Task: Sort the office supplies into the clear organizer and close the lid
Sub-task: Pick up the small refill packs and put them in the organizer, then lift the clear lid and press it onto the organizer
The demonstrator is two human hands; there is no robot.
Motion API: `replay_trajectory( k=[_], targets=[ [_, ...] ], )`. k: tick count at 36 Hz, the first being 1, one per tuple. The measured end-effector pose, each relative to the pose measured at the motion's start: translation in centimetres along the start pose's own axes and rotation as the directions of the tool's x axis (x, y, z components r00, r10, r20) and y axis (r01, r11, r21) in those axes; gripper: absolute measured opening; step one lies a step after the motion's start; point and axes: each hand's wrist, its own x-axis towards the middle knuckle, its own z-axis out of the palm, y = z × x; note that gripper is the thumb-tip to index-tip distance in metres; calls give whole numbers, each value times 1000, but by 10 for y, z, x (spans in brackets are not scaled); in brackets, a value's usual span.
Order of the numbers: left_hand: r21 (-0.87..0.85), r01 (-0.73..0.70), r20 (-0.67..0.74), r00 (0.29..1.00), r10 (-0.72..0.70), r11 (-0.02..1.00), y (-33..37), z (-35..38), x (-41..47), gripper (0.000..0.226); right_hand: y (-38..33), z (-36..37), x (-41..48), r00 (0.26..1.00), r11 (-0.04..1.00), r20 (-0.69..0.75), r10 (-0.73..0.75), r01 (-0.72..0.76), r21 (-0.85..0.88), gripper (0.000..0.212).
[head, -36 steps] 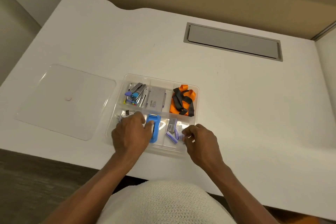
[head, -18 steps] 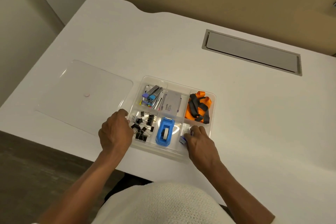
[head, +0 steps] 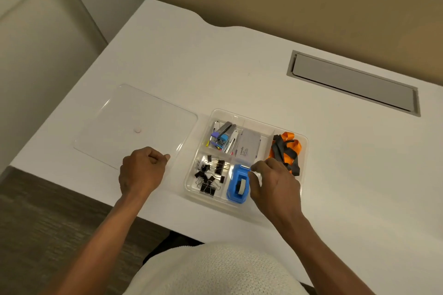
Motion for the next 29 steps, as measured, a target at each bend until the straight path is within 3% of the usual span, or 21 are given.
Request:
replay_trajectory(
  k=[6,10,17,22,29],
  targets=[
    [66,11,-110,994,-4,998,-22,-40,40,23,-43,11,38,995,950,100,-21,-11,312,9],
    [120,-23,-166,985,43,993,-39,-65,75,21,-84,17,63,986,919,137,-97,36,394,8],
    [262,-34,-164,983,80,964,-63,-87,130,18,-140,46,99,951,927,257,-171,68,368,19],
    [312,-29,-128,989,72,950,-75,-88,156,30,-162,63,110,923,969,379,-59,-39,245,53],
    [295,-39,-45,998,55,955,-79,-79,172,61,-184,73,116,832,962,547,95,-217,164,78]
  ],
)
